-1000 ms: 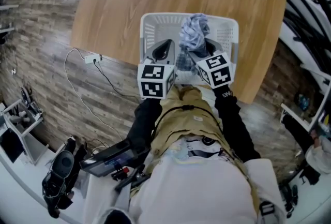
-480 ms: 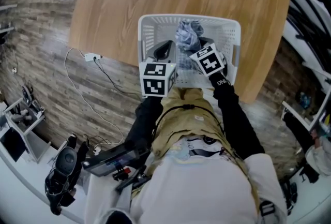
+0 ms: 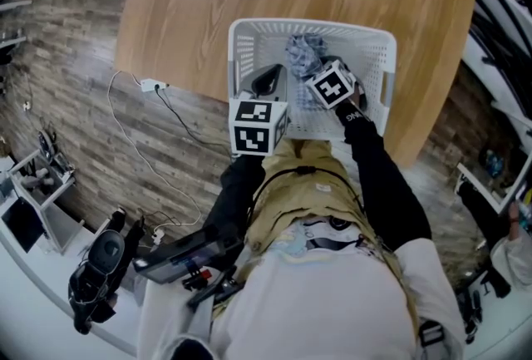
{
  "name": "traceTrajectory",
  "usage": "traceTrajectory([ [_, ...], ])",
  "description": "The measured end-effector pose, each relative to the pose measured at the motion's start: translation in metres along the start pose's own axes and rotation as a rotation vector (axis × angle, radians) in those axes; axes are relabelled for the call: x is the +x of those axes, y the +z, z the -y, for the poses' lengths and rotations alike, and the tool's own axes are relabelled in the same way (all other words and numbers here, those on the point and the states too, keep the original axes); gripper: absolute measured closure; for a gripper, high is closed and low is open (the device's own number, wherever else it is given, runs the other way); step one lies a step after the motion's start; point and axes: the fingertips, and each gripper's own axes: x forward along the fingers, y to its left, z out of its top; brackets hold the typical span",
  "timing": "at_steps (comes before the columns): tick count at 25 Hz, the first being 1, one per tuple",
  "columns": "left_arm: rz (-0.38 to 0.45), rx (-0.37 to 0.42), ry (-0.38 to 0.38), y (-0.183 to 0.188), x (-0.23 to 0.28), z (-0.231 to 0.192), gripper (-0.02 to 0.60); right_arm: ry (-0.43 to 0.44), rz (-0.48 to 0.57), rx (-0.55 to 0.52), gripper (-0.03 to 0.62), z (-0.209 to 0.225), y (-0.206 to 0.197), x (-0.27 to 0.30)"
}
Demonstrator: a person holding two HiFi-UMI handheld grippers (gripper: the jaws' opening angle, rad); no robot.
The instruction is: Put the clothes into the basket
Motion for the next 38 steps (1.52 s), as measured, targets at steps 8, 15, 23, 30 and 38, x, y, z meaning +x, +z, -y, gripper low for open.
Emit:
traceTrajectory([
  [8, 0.025, 0.007, 0.003, -0.002, -0.013, 0.002, 0.581, 0.058, -0.027, 0.008, 0.276, -0.008, -0.009, 0.007],
  [15, 0.097, 0.006, -0.011, 0.016, -0.039, 0.009, 0.581, 0.044, 0.136, -0.036, 0.272, -0.017, 0.033, -0.071],
  [23, 0.261, 0.032, -0.043, 0.063, -0.088, 0.035, 0.581, -0.113, 0.549, -0.089, 0.400, -0.047, 0.088, -0.233],
  [30, 0.376, 0.095, -0.104, 0.107, -0.113, 0.069, 0.581, -0.183, 0.760, -0.027, 0.530, -0.050, 0.096, -0.298],
  [38, 0.505, 0.177, -0.177, 0.146, -0.141, 0.108, 0.581, -0.311, 0.966, -0.020, 0.572, -0.045, 0.106, -0.366],
])
